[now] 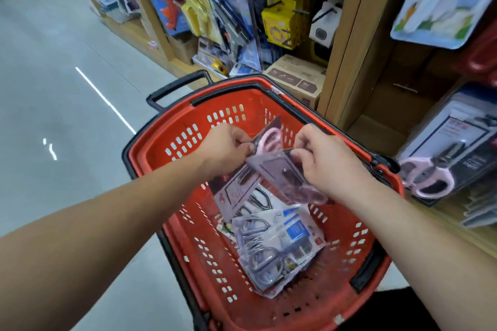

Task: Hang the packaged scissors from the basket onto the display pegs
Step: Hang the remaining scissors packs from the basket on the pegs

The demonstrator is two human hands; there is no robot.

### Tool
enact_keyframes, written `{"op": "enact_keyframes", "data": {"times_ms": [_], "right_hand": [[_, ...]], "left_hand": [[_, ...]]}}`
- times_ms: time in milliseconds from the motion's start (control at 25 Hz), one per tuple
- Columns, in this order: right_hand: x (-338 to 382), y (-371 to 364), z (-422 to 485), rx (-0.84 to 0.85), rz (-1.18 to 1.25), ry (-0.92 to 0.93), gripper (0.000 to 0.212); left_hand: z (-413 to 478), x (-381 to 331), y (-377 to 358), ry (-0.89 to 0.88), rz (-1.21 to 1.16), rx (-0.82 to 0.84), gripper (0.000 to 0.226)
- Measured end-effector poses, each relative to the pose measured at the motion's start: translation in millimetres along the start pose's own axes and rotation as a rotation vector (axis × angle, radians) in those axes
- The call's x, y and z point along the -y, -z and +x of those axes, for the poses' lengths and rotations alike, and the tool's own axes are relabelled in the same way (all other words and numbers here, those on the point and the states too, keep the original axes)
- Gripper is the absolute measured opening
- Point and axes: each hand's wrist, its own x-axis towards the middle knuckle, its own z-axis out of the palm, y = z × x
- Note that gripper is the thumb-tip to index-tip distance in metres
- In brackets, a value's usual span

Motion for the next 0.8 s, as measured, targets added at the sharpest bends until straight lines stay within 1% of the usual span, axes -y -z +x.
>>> {"op": "enact_keyframes", "data": {"times_ms": [80, 120, 200, 240, 280, 320, 400, 440, 480, 520, 560, 600, 640, 680, 720, 760, 800], "right_hand": [[11.0, 11.0, -7.8, -0.110, -0.008, 0.095, 0.014], [16.9, 18.1, -13.6, -0.136, -0.013, 0.147, 0.016], [28.8, 33.6, -23.7, -0.147, -0.081, 0.303, 0.020], [31.4, 39.5, -25.8, -0.145, -0.147, 0.380, 0.021], [34.7, 45.0, -28.2, -0.144, -0.204, 0.434, 0.019], [36.4, 49.7, -31.2, -0.145, -0.209, 0.443, 0.017], [33.2, 59.3, -37.4, -0.179, -0.075, 0.406, 0.016], [29.4, 64.2, -41.8, -0.210, 0.007, 0.357, 0.018], [26.0, 70.5, -47.1, -0.245, 0.076, 0.299, 0.019], [20.9, 76.7, -51.3, -0.279, 0.144, 0.241, 0.019], [16.8, 85.8, -55.0, -0.321, 0.215, 0.188, 0.018], [13.4, 95.3, -57.3, -0.371, 0.288, 0.144, 0.018], [10.7, 105.6, -58.4, -0.421, 0.354, 0.113, 0.019], [9.6, 117.1, -60.1, -0.468, 0.409, 0.094, 0.020], [9.2, 128.8, -62.8, -0.502, 0.444, 0.085, 0.021], [8.6, 141.6, -66.2, -0.533, 0.462, 0.090, 0.022], [9.1, 154.5, -70.5, -0.560, 0.469, 0.102, 0.023]], "left_hand": [[-14.8, -15.6, 30.9, -0.147, 0.122, 0.056, 0.016], [-21.1, -23.7, 45.0, -0.218, 0.167, 0.096, 0.014], [-36.9, -44.3, 69.4, -0.345, 0.204, 0.184, 0.014], [-43.6, -55.8, 76.8, -0.406, 0.213, 0.202, 0.014], [-49.5, -68.3, 81.6, -0.461, 0.222, 0.204, 0.014], [-55.2, -80.9, 84.3, -0.505, 0.233, 0.200, 0.013], [-64.2, -106.0, 92.7, -0.568, 0.267, 0.123, 0.012], [-65.2, -114.6, 99.1, -0.584, 0.301, 0.031, 0.019], [-65.0, -120.2, 106.7, -0.572, 0.330, -0.089, 0.033], [-63.6, -121.0, 113.7, -0.525, 0.306, -0.212, 0.049], [-63.1, -119.4, 118.3, -0.470, 0.194, -0.283, 0.061], [-64.4, -116.9, 117.3, -0.420, -0.009, -0.267, 0.063], [-66.0, -114.9, 110.5, -0.389, -0.275, -0.189, 0.055], [-66.3, -115.9, 98.5, -0.356, -0.520, -0.095, 0.040], [-66.8, -121.3, 85.2, -0.340, -0.706, -0.042, 0.025], [-66.5, -131.9, 73.8, -0.351, -0.810, -0.035, 0.014], [-65.4, -145.3, 65.5, -0.387, -0.864, -0.043, 0.011]]}}
